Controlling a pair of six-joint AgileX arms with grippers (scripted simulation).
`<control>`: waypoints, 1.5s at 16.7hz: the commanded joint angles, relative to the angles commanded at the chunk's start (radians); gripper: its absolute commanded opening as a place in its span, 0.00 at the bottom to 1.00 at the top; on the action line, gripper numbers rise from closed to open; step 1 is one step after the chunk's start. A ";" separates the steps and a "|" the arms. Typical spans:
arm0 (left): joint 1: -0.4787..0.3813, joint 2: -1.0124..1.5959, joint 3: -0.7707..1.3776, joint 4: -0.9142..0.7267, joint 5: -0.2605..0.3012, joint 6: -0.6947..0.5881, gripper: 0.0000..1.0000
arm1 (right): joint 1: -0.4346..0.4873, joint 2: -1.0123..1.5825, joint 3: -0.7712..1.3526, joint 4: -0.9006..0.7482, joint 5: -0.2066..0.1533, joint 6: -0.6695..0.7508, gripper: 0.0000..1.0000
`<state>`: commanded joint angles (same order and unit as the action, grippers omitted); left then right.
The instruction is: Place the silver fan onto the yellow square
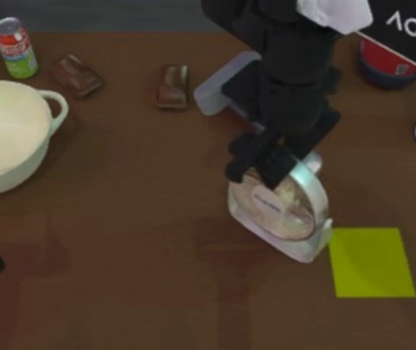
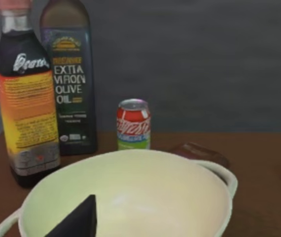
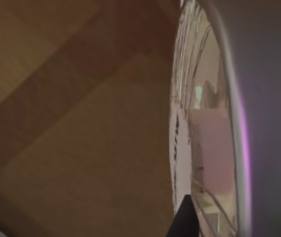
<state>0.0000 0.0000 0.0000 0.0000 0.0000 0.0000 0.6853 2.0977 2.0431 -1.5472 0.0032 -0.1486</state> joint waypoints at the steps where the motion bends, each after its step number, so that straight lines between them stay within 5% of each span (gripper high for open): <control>1: 0.000 0.000 0.000 0.000 0.000 0.000 1.00 | -0.018 -0.037 -0.047 0.013 0.000 -0.083 0.00; 7: 0.000 0.000 0.000 0.000 0.000 0.000 1.00 | -0.146 -0.292 -0.370 0.112 -0.003 -0.642 0.00; 11: 0.000 0.000 0.000 0.000 0.000 0.000 1.00 | -0.218 -0.430 -0.564 0.162 -0.003 -0.888 0.00; 25: 0.000 0.000 0.000 0.000 0.000 0.000 1.00 | -0.249 -0.470 -0.758 0.319 -0.002 -0.967 0.00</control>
<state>0.0000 0.0000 0.0000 0.0000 0.0000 0.0000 0.4360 1.6281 1.2854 -1.2282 0.0008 -1.1155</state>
